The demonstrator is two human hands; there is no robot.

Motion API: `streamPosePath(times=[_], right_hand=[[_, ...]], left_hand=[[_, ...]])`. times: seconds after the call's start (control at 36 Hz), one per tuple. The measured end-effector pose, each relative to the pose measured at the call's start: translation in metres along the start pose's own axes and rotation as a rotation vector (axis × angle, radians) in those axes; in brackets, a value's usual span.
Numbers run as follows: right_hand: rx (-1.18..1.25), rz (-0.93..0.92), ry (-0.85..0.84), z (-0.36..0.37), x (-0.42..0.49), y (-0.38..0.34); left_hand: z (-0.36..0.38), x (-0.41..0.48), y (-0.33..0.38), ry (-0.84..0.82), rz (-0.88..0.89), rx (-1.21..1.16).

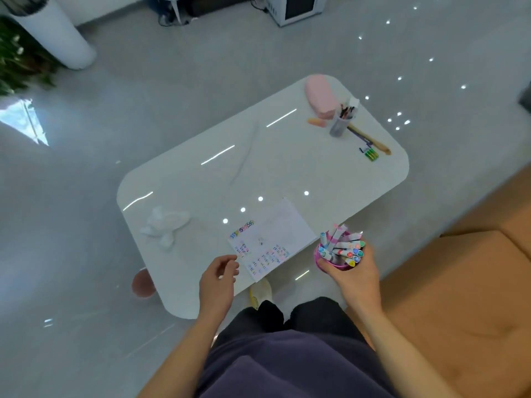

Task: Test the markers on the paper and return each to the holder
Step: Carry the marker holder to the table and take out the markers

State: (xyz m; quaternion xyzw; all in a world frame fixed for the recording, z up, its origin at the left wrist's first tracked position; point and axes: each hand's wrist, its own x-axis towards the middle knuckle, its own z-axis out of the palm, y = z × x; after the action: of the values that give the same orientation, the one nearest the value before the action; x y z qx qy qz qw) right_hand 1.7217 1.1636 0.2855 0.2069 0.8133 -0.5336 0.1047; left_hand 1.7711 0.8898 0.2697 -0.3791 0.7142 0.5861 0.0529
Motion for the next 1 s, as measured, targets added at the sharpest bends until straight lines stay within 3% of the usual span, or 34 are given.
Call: streamPosePath(times=[0.47, 0.81, 1.0], right_hand=[[-0.108, -0.075, -0.327, 0.045, 0.05, -0.03], [-0.304, -0.2, -0.633, 0.035, 0.096, -0.027], [-0.362, -0.256, -0.734, 0.035, 0.114, -0.019]], left_hand=[[-0.008, -0.004, -0.014, 0.259, -0.134, -0.162], [0.047, -0.033, -0.032, 0.531, -0.258, -0.36], [0.079, -0.04, -0.041, 0.594, -0.298, -0.41]])
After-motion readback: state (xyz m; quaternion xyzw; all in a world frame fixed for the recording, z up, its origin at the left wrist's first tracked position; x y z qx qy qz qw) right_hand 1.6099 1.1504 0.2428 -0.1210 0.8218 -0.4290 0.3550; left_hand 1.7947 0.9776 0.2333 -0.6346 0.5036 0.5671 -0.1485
